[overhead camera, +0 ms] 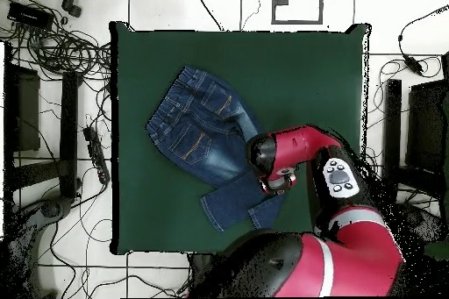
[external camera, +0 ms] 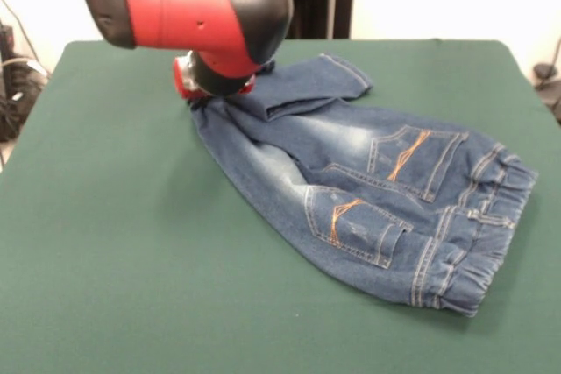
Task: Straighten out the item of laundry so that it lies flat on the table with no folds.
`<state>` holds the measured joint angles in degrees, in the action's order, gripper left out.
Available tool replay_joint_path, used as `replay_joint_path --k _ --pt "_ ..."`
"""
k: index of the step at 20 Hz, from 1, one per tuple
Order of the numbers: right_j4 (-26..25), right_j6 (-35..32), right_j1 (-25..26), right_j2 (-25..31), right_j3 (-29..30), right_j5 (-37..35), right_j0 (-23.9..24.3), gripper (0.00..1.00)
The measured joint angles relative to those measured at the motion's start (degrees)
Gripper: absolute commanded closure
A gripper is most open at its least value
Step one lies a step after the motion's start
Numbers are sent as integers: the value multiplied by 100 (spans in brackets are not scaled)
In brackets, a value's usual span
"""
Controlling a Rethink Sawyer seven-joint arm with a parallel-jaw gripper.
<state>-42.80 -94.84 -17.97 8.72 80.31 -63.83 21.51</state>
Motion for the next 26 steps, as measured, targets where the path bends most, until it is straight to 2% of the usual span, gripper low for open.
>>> replay_joint_path --k 5,13,21,26 --pt "-661 15 -223 1 218 460 -83 100" --pt "-1407 165 -584 1 437 1558 198 100" --pt "-1607 416 -860 4 531 1833 369 100" --pt "-1590 672 -919 340 591 2063 862 100"
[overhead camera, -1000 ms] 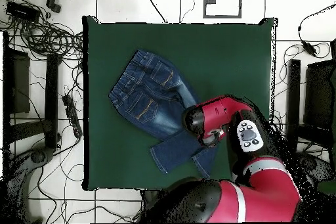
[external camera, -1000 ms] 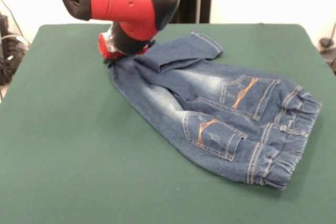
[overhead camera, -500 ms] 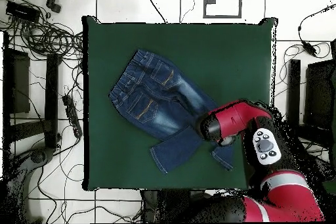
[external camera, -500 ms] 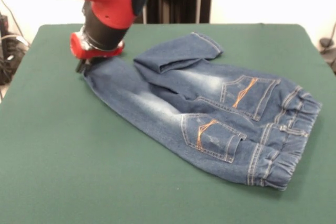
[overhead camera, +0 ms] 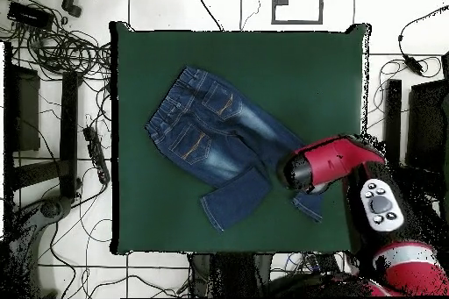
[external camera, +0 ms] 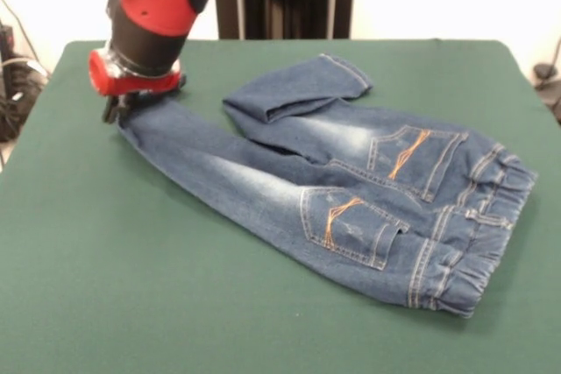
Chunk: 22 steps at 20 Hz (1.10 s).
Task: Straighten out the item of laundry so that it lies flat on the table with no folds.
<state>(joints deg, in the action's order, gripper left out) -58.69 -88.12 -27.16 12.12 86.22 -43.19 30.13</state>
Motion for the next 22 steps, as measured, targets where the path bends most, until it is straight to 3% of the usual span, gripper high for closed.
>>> replay_joint_path --k 1,8,14,16,22 --pt "14 31 1 46 13 32 70 100" --pt "516 951 -12 1259 489 424 1767 100" --pt "1175 2267 347 2368 800 433 3331 100" --pt "1306 2735 475 2572 850 432 3638 100" --pt "1314 3498 547 2727 866 334 3782 100"
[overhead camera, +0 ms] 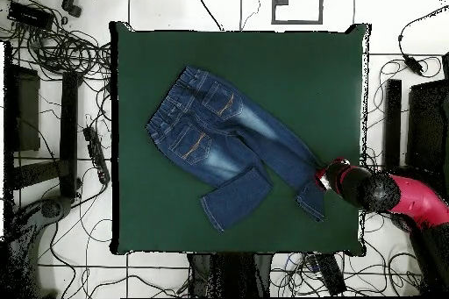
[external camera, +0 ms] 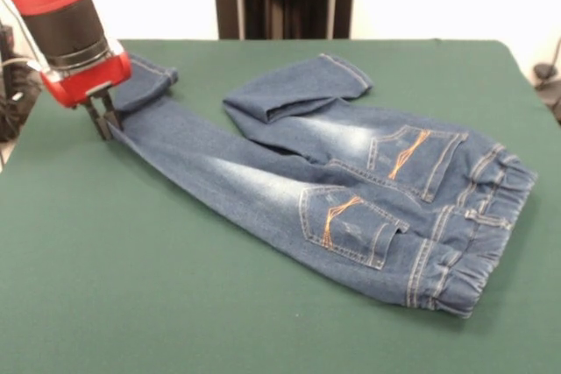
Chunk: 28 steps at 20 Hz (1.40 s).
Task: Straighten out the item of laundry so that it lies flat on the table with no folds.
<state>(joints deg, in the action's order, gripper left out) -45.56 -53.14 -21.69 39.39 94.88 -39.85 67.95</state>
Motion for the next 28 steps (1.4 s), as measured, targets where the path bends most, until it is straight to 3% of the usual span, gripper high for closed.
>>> replay_joint_path --k 12,13,28 --pt "-303 147 -100 -4 3 -6 -309 100" --pt "-356 147 -113 -5 7 -14 -405 0" --pt "-507 147 -193 -47 50 -142 -693 0"
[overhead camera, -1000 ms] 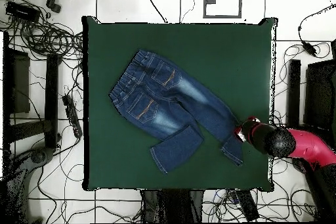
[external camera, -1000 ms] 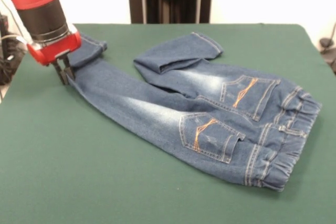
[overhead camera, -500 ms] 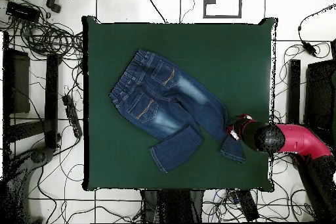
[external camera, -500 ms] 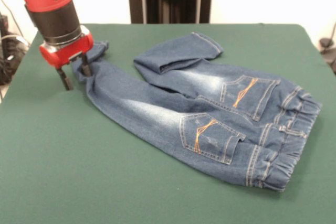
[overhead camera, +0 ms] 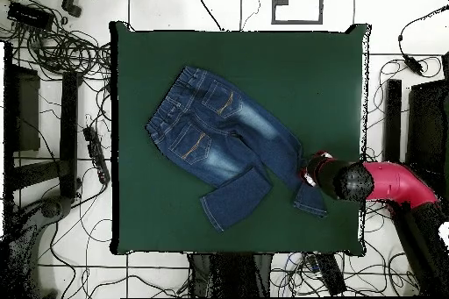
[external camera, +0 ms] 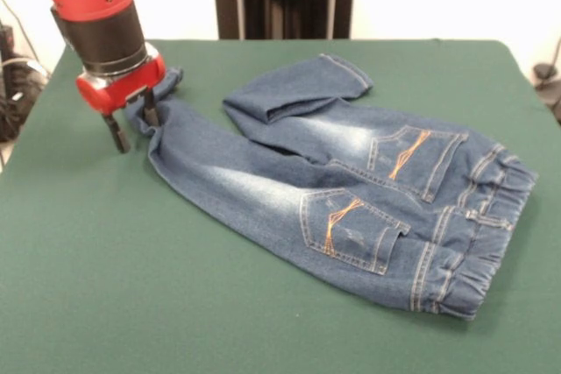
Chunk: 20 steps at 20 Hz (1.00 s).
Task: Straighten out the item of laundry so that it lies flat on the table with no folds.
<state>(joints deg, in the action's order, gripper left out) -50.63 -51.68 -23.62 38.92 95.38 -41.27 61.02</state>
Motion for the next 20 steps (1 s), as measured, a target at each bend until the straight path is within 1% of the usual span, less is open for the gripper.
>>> replay_joint_path --k 4,5,6,9,11,14,16,18,20 --pt "-196 0 -147 -116 3 3 -254 0" --pt "-280 0 -226 -182 6 2 -391 0" --pt "-429 0 -384 -309 17 5 -644 0" --pt "-616 -4 -722 -535 78 5 -1094 0" --pt "-631 -11 -924 -651 129 5 -1323 0" --pt "-532 -65 -1345 -874 257 5 -1751 0" --pt "-289 -161 -1691 -1091 383 5 -2105 0" --pt "-89 -233 -1860 -1219 458 5 -2287 0" --pt "263 -397 -2030 -1420 557 6 -2515 0"
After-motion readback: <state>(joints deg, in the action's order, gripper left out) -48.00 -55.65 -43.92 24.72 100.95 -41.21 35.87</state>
